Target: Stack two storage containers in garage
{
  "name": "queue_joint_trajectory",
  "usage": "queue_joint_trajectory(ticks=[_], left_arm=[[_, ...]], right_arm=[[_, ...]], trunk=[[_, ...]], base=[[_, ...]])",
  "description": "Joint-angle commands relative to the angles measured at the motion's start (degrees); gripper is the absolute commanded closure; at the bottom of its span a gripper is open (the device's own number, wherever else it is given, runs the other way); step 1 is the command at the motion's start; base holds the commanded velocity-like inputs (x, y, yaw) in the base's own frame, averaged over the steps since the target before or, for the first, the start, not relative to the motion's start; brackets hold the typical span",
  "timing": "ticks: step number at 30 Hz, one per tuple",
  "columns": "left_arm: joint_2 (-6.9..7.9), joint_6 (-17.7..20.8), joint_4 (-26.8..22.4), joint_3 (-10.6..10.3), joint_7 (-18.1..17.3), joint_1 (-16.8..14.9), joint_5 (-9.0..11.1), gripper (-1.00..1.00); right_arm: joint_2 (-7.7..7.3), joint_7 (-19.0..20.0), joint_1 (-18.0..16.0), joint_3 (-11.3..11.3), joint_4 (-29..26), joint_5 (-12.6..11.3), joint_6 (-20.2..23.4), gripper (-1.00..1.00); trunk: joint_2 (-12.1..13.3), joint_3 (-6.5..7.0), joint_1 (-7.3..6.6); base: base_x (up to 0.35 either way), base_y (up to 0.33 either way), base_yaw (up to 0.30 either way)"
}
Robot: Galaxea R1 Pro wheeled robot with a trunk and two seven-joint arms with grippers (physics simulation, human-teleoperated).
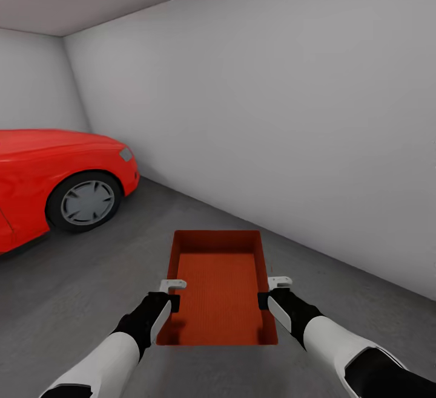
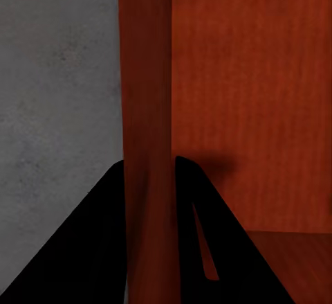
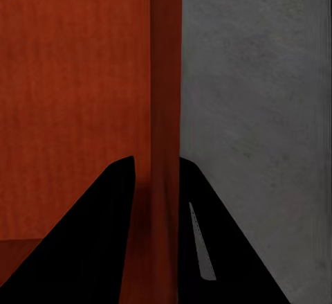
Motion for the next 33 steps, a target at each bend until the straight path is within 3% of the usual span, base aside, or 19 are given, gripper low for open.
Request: queue_joint_trajectory(ticks=[1, 15, 33], left_arm=[[0.64, 3.3, 2.5, -0.7, 0.5, 0.0, -1.1, 1.0], [0.63, 3.3, 2.5, -0.7, 0.4, 0.0, -1.1, 1.0], [0.63, 3.3, 2.4, -0.7, 0.5, 0.0, -1.2, 1.0]], right_arm=[[-0.03, -0.4, -0.1, 2.3, -0.3, -1.3, 0.0, 1.0], [-0.11, -0.4, -0.1, 2.3, -0.3, -1.3, 0.0, 1.0], [-0.11, -0.4, -0.1, 2.3, -0.3, -1.3, 0.0, 1.0]], trunk=[[-0.1, -0.12, 0.07], [-0.1, -0.12, 0.07], [-0.1, -0.12, 0.07]], base=[[0.321, 0.0, -0.289], [0.269, 0.0, -0.289], [0.016, 0.0, -0.289]])
